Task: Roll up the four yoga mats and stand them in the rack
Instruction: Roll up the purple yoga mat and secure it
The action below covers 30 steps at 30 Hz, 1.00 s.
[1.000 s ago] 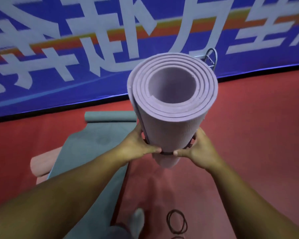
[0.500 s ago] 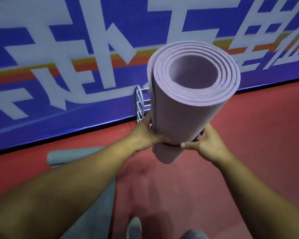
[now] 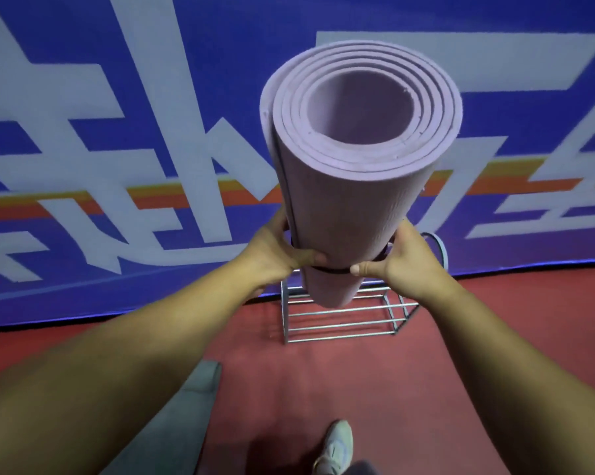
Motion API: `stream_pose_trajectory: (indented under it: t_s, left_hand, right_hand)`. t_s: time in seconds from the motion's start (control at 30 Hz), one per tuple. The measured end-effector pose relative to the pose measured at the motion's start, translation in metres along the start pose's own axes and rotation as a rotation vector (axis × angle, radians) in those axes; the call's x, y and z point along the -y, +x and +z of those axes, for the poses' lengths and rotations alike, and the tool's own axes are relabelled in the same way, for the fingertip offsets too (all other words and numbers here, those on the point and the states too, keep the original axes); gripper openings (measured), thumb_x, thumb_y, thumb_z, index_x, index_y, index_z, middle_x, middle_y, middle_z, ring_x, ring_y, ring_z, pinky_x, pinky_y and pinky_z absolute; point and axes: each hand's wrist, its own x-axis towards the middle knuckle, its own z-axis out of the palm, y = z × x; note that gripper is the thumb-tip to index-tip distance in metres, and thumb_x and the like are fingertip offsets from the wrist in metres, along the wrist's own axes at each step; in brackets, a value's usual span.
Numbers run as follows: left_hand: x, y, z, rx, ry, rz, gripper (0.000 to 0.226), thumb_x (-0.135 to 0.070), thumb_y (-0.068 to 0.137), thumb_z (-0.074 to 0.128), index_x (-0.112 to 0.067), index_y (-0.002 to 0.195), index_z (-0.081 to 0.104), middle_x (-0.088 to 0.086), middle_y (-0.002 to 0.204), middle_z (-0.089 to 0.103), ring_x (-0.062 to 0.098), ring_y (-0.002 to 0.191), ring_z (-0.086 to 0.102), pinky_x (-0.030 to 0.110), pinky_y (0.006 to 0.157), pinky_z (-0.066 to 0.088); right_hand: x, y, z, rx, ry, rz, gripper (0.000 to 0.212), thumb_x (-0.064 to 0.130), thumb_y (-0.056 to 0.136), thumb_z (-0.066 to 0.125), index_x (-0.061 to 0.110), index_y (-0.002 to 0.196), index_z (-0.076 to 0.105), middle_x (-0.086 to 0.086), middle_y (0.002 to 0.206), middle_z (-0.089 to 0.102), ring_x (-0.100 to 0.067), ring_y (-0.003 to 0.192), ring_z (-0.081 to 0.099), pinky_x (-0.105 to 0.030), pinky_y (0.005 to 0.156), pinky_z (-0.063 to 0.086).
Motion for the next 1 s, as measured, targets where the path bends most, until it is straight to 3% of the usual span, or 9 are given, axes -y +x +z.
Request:
stream_pose_trajectory:
  t_s: [0.1,0.23,0.4,0.5,0.57,0.67,0.77,0.87,1.0]
  left_hand:
    - [-0.006,0.051,0.004,-0.062,0.054,-0.037,0.066,-0.004,0.066,0.091,-0.026,0.12,0.058,-0.018,0.104,0.066,-0.004,0.091,0.064,0.007,0.062,0.048]
    - [0.006,0.1,0.006,-0.098,0.072,-0.12,0.065,-0.005,0.063,0.094,-0.031,0.111,0.058,-0.019,0.096,0.066,0.0,0.079,0.063,0.01,0.059,0.047]
    - [0.035,0.142,0.005,-0.08,0.096,-0.188,0.076,-0.01,0.062,0.092,-0.037,0.123,0.055,-0.018,0.108,0.068,-0.003,0.098,0.067,0.015,0.075,0.053]
    - [0.058,0.159,0.005,-0.069,0.059,-0.264,0.077,-0.002,0.065,0.09,-0.024,0.131,0.056,-0.017,0.108,0.066,-0.02,0.089,0.06,0.006,0.068,0.048]
    - [0.068,0.168,0.004,-0.071,0.032,-0.305,0.076,0.0,0.065,0.09,-0.017,0.131,0.057,-0.016,0.105,0.065,-0.023,0.082,0.059,0.006,0.066,0.047]
    - [0.071,0.188,-0.006,-0.111,0.013,-0.292,0.076,0.0,0.067,0.09,-0.017,0.133,0.056,-0.023,0.101,0.063,-0.023,0.081,0.058,0.003,0.066,0.045]
    - [0.067,0.206,-0.018,-0.146,-0.014,-0.236,0.079,0.003,0.069,0.088,-0.018,0.136,0.052,-0.027,0.097,0.062,-0.024,0.08,0.058,0.001,0.067,0.044]
    - [0.073,0.219,-0.025,-0.109,-0.031,-0.246,0.08,0.008,0.069,0.086,-0.011,0.139,0.051,-0.027,0.091,0.066,-0.022,0.078,0.061,0.004,0.066,0.046]
    - [0.084,0.222,-0.03,-0.085,-0.021,-0.276,0.079,0.009,0.067,0.087,-0.018,0.133,0.054,-0.025,0.094,0.065,-0.021,0.078,0.062,0.005,0.065,0.047]
  right_hand:
    - [-0.017,0.068,-0.013,0.057,-0.031,-0.027,0.084,0.018,0.057,0.095,0.024,0.127,0.049,0.006,0.122,0.058,-0.013,0.113,0.055,-0.026,0.087,0.045]
    - [-0.049,0.126,-0.009,0.118,-0.014,-0.011,0.08,0.015,0.056,0.096,0.022,0.123,0.052,0.012,0.114,0.059,-0.013,0.108,0.058,-0.02,0.079,0.045]
    - [-0.096,0.164,0.011,0.204,0.035,0.084,0.07,0.013,0.057,0.097,0.021,0.115,0.059,0.007,0.111,0.068,-0.008,0.104,0.063,-0.021,0.078,0.052]
    - [-0.117,0.178,0.029,0.224,0.037,0.138,0.069,0.01,0.056,0.096,0.023,0.112,0.058,0.006,0.108,0.069,-0.011,0.102,0.065,-0.018,0.077,0.052]
    - [-0.127,0.19,0.039,0.23,0.041,0.164,0.073,0.009,0.056,0.096,0.026,0.115,0.057,0.007,0.109,0.068,-0.011,0.104,0.065,-0.022,0.079,0.056]
    - [-0.127,0.213,0.046,0.222,0.058,0.204,0.079,0.006,0.059,0.095,0.038,0.117,0.053,0.017,0.105,0.069,0.001,0.1,0.064,-0.015,0.076,0.053]
    - [-0.123,0.238,0.05,0.203,0.04,0.226,0.081,0.009,0.059,0.095,0.036,0.123,0.052,0.019,0.104,0.07,0.003,0.102,0.063,-0.018,0.081,0.054]
    - [-0.128,0.251,0.061,0.193,0.049,0.251,0.082,0.012,0.057,0.095,0.033,0.125,0.053,0.015,0.106,0.071,-0.008,0.105,0.066,-0.032,0.086,0.057]
    - [-0.139,0.249,0.075,0.223,-0.009,0.26,0.074,0.024,0.055,0.092,0.026,0.122,0.06,0.012,0.106,0.073,-0.01,0.102,0.068,-0.03,0.083,0.056]
